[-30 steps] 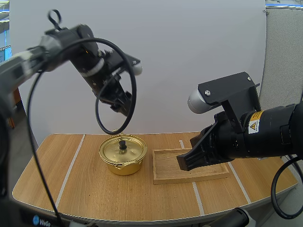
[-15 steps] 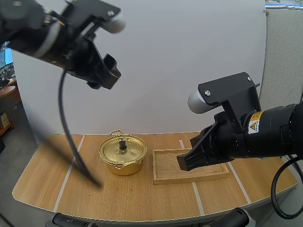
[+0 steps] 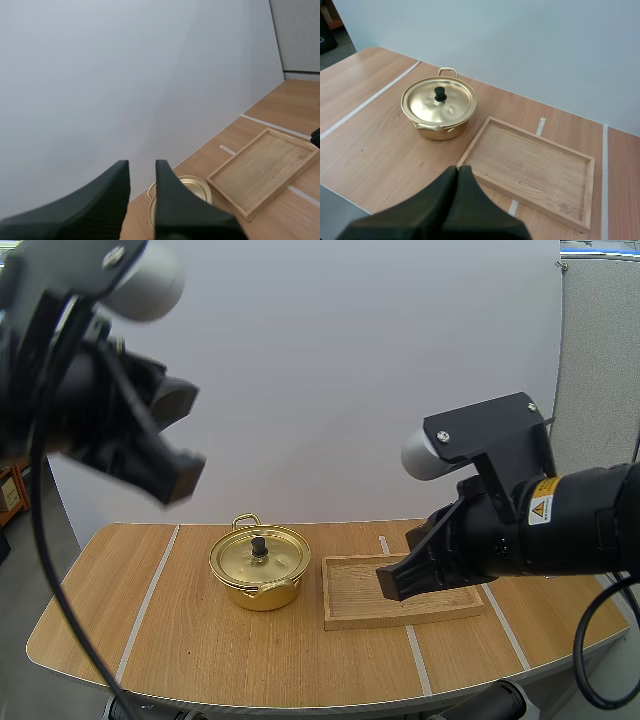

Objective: Open the pot, put the pineapple inside, and close it

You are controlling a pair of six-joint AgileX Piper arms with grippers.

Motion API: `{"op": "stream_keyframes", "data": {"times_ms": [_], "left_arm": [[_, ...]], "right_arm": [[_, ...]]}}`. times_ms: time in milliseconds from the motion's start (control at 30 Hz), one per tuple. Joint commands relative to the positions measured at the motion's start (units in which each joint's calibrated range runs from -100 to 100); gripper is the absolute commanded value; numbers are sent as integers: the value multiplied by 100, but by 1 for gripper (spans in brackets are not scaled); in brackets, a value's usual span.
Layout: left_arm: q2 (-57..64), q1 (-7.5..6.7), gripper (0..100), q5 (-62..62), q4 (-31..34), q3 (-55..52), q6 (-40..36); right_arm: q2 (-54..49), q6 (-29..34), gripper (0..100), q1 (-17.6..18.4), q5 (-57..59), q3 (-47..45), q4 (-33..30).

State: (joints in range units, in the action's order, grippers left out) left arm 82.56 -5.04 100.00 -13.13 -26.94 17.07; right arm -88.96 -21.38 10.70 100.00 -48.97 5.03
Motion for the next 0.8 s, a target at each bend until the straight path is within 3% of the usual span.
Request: {"op": "stream_keyframes", "data": {"times_ms": [0, 200, 533, 767], "left_arm": [[329, -11, 0, 0, -1, -345, -70], [1008, 5, 0, 0, -156, -978, -70], [1744, 274, 0, 0, -450, -1867, -296], [1744, 322, 0, -1757, -396, -2436, -827]], "right_arm": [[-263, -15, 0, -124, 0, 14, -28], [-857, -15, 0, -305, 0, 14, -16], [-1104, 7, 0, -572, 0, 21, 34], [-1104, 9, 0, -719, -557, -21, 193]]}}
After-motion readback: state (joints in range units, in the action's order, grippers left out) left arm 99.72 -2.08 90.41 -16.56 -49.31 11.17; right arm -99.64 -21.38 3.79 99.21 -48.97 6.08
